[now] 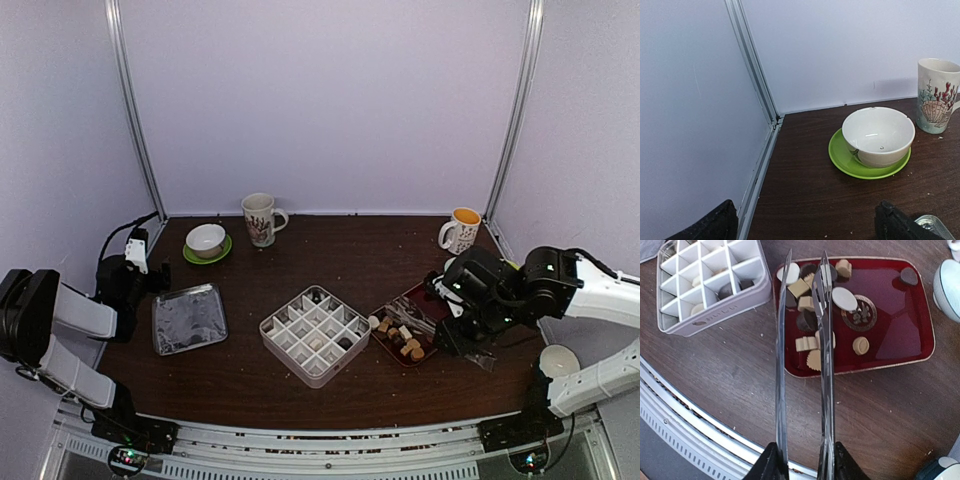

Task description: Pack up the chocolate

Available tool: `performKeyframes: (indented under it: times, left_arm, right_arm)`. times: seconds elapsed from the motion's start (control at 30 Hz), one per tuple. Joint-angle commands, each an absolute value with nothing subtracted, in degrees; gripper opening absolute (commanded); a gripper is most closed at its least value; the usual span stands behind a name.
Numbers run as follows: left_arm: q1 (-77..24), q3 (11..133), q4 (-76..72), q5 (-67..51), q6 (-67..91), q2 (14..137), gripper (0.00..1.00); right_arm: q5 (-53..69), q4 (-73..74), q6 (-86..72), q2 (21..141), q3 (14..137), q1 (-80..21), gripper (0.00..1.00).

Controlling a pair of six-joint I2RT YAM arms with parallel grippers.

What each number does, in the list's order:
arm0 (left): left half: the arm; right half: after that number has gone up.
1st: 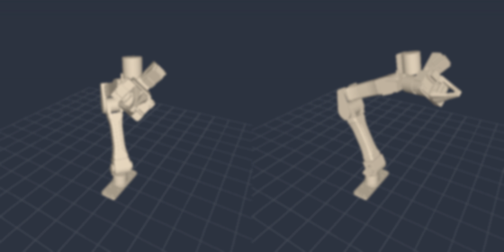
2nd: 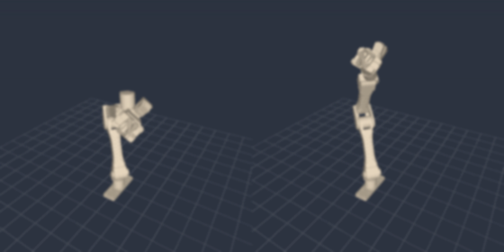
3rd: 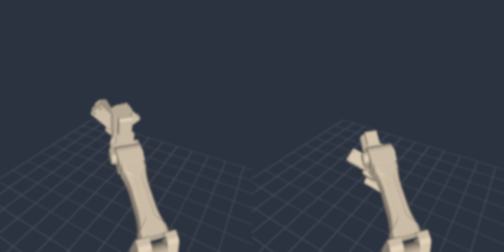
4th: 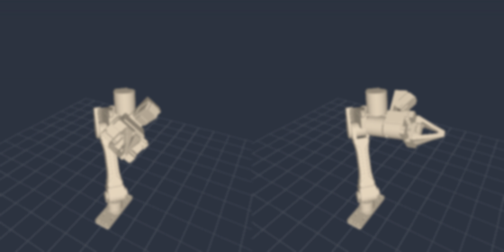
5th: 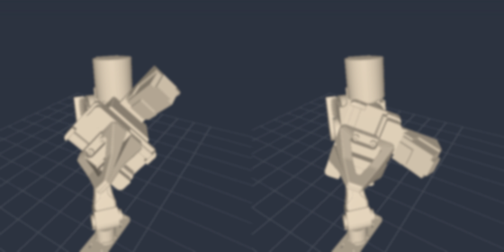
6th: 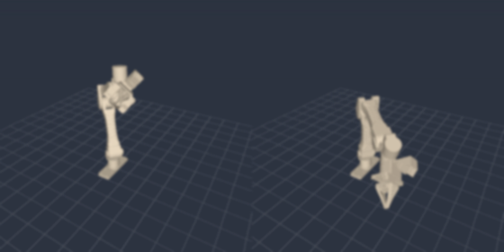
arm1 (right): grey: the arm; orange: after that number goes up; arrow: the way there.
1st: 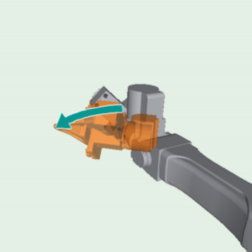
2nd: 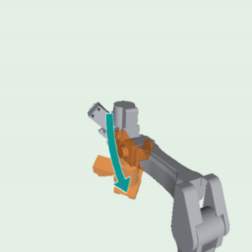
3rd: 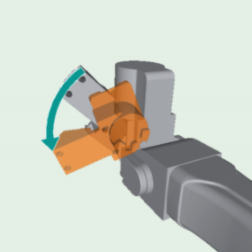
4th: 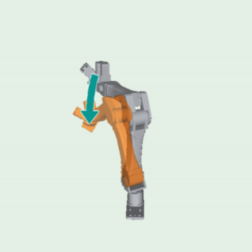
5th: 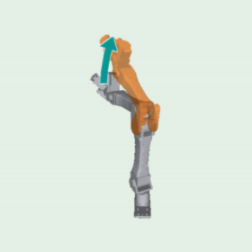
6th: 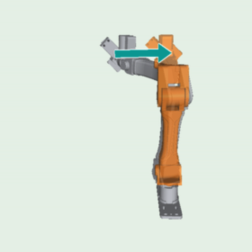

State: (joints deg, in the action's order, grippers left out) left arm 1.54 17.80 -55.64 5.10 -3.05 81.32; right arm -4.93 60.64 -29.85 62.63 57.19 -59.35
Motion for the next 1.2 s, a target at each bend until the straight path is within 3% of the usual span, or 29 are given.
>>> performKeyframes:
  times: [0.0, 0.5, 1.17]
  left_arm:
    - [1.98, 19.07, -57.83, 5.18, -2.52, 81.65, 0.98]
    - [2.01, 18.98, -57.83, 5.19, -2.54, 81.64, 0.98]
    - [2.02, 18.98, -57.82, 5.19, -2.55, 81.65, 0.98]
  right_arm:
    - [-3.15, 65.68, -31.23, 61.41, 55.47, -58.12, 0.35]
    - [-1.58, 60.61, -25.74, 65.62, 54.35, -49.36, 0.36]
    - [-4.72, 59.00, -20.29, 74.56, 57.25, -46.01, 0.36]
